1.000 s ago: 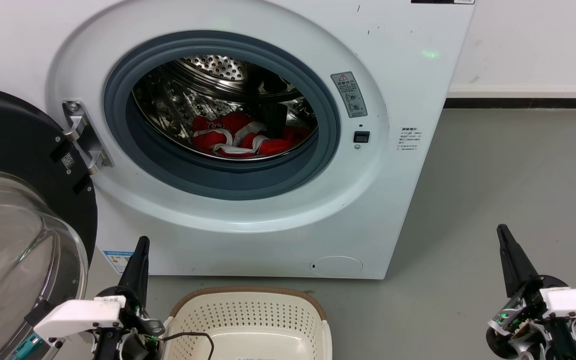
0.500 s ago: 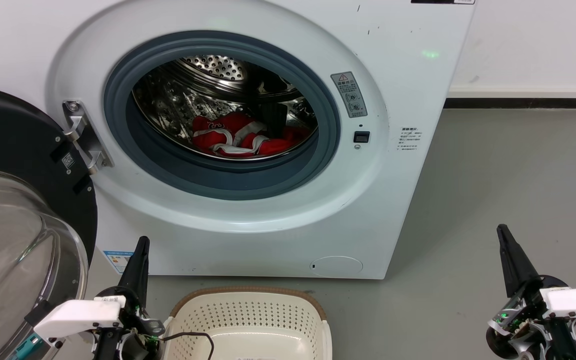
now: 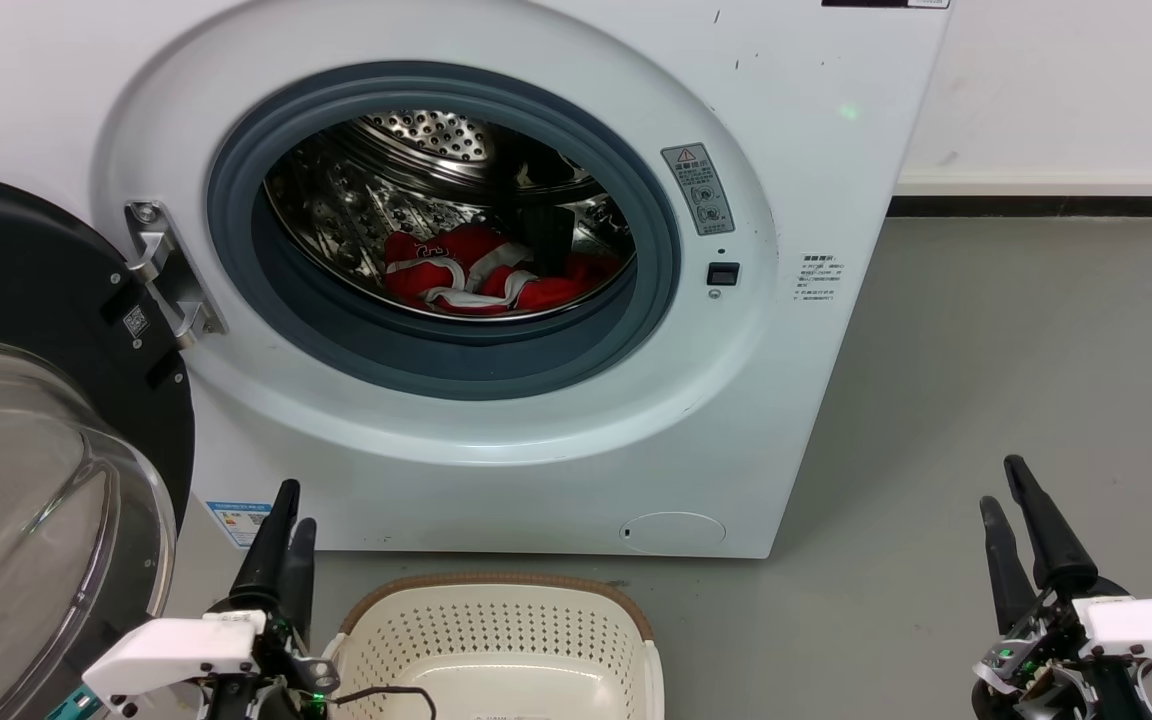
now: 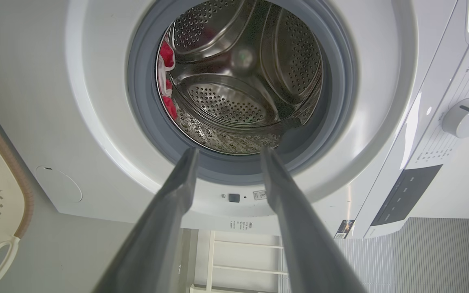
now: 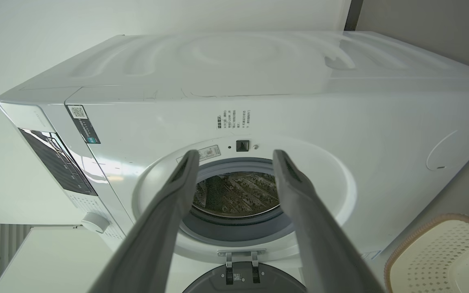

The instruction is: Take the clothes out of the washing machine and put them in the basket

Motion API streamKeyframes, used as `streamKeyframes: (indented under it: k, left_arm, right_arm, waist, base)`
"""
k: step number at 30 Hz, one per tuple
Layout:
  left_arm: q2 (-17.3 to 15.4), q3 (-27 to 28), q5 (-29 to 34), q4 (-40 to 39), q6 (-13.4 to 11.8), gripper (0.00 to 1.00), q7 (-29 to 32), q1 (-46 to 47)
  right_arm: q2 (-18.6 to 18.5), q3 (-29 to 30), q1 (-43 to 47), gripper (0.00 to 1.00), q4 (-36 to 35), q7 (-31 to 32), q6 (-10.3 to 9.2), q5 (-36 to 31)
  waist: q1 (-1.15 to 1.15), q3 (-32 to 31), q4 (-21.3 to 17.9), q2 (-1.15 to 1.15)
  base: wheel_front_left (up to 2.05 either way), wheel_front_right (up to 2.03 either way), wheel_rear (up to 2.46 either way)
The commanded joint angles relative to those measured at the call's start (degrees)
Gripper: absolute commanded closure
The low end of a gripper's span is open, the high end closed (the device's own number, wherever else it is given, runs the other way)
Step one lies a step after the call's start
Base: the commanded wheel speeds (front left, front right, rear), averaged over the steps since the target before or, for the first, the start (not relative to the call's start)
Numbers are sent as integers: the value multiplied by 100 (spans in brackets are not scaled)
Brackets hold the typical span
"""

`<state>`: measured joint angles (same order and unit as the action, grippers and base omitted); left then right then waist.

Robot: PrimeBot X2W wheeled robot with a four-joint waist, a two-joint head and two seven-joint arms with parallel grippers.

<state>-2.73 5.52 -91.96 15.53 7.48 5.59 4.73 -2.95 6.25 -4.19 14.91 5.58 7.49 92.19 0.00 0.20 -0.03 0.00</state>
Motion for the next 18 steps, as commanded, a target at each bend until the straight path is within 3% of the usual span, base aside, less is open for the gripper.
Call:
streamKeyframes:
  k: [1,10,18]
  left_arm:
    - [-13,-65,29,-100,1,0,-45,161]
    - [-14,-327,404,-165,1,0,-303,313]
    - [-15,-483,1316,-266,1,0,-505,422]
  right_arm:
    - [-2,-25,-102,0,-147,-41,0,-59]
    - [-1,-58,-23,0,-355,-294,0,-526]
    - [0,-52,12,0,-518,-497,0,-1582]
  waist:
    - [0,1,-1,0]
    - [0,6,2,0]
    - [0,12,12,0]
  base:
    - [0,0,0]
    - [0,0,0]
    - [0,0,0]
